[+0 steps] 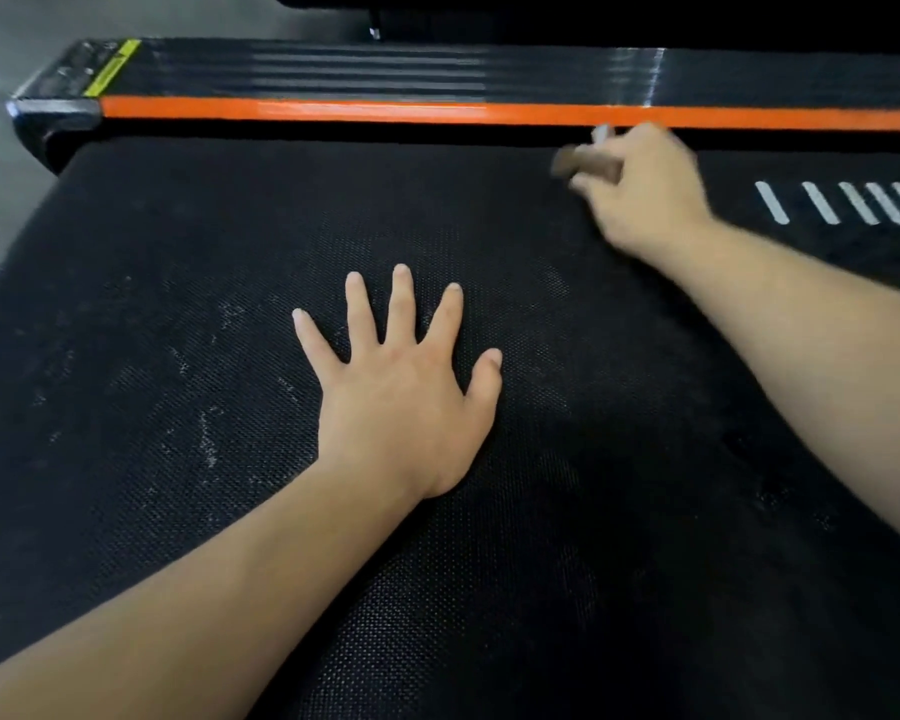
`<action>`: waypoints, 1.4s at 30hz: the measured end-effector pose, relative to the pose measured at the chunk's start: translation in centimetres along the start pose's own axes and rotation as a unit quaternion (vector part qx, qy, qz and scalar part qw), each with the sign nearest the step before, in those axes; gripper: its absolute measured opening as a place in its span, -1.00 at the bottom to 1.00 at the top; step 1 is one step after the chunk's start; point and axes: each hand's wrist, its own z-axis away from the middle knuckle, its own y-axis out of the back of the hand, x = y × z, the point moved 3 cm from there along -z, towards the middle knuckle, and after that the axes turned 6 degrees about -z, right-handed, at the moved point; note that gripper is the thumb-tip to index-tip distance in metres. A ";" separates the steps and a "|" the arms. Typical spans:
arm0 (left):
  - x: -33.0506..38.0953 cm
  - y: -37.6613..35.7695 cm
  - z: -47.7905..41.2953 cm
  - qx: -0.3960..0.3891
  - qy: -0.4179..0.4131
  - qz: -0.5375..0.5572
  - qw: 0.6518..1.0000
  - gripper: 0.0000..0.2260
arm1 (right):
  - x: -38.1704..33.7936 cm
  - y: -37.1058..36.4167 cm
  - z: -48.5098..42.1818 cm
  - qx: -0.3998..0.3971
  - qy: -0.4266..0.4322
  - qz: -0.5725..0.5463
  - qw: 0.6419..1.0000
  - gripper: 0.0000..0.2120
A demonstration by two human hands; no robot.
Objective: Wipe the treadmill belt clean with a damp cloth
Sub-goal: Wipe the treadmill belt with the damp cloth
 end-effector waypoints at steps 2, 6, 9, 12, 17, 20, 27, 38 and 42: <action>0.0 0.1 0.0 0.003 0.002 0.004 1.000 -0.33 | 1.2 -0.3 -2.0 0.049 -0.094 -0.014 0.994 -0.77; 0.0 0.2 0.2 0.004 0.003 0.003 1.000 -0.33 | -3.7 -2.9 0.3 -0.078 0.072 -0.053 0.993 -0.83; 0.0 0.1 0.2 0.005 -0.003 0.003 1.000 -0.33 | -1.4 -0.6 -1.1 -0.059 0.057 -0.005 0.997 -0.86; 0.0 0.2 0.1 0.007 -0.003 0.008 1.000 -0.33 | 2.2 0.9 -2.7 0.021 -0.079 0.005 0.997 -0.83; 0.0 0.2 0.2 0.002 0.001 0.005 1.000 -0.32 | -0.9 -0.1 2.0 -0.069 0.068 -0.053 0.994 -0.76; 0.0 0.1 0.1 0.003 0.000 0.005 1.000 -0.32 | 2.6 1.2 0.0 -0.009 -0.022 0.016 1.000 -0.81; 0.0 0.1 0.0 0.002 0.004 0.003 1.000 -0.32 | 1.4 0.3 2.9 -0.049 0.043 -0.017 0.998 -0.80; -0.1 0.0 -0.1 0.001 0.006 0.002 1.000 -0.30 | -0.6 1.4 7.7 -0.080 0.107 -0.076 0.988 -0.79; -0.1 0.0 0.0 0.000 0.004 0.000 1.000 -0.31 | 4.4 3.7 4.6 0.006 -0.044 -0.040 0.998 -0.81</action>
